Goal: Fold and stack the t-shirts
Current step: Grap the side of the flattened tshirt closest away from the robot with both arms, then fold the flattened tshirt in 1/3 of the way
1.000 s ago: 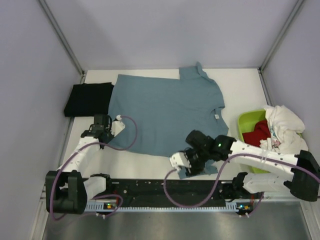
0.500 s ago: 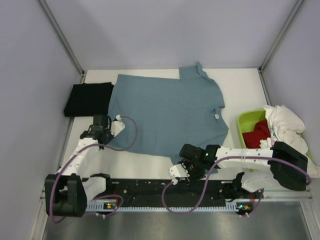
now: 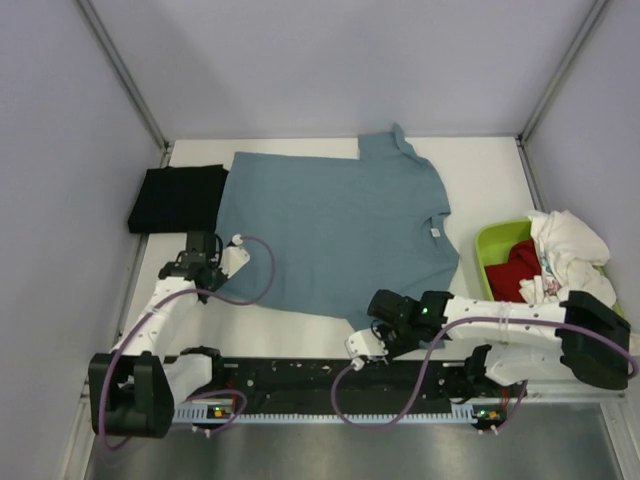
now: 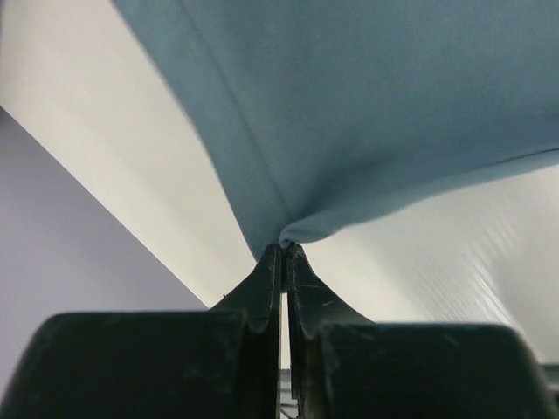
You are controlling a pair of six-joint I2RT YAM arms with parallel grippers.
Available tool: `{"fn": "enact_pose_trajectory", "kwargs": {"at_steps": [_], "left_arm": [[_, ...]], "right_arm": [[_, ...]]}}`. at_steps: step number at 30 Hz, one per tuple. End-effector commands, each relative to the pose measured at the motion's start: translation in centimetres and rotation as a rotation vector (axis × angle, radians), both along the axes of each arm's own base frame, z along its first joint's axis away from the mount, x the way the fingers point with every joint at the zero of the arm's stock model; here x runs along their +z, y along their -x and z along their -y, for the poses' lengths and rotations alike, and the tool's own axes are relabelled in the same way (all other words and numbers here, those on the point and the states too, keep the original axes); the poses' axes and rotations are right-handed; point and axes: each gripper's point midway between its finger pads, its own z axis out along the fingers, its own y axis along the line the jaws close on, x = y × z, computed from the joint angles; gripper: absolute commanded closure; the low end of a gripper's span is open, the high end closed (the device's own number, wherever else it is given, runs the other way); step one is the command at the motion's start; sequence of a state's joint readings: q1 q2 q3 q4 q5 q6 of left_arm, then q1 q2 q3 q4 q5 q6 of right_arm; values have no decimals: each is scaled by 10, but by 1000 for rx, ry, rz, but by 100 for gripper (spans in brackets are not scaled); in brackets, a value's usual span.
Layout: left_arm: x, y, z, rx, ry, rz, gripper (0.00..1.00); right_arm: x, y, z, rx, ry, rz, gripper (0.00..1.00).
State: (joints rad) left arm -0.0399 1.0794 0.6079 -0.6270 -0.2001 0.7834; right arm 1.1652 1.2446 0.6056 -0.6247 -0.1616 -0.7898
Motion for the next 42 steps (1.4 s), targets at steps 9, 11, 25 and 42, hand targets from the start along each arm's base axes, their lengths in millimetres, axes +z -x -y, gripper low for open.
{"fn": "enact_pose_trajectory", "kwargs": {"at_steps": [9,11,25,42], "left_arm": [[44,4,27,-6,166,17,100],[51,-11,28,-5,172,53,100],[53,-119,9,90,74,164,100],[51,-193,-2,162,13,271,100]], "right_arm": [[109,-63,12,-133,-221,210,100],[121,-107,12,-202,-241,303,100],[154,-288,10,-208,-247,602,100],[157,-355,18,-81,-87,723,100]]}}
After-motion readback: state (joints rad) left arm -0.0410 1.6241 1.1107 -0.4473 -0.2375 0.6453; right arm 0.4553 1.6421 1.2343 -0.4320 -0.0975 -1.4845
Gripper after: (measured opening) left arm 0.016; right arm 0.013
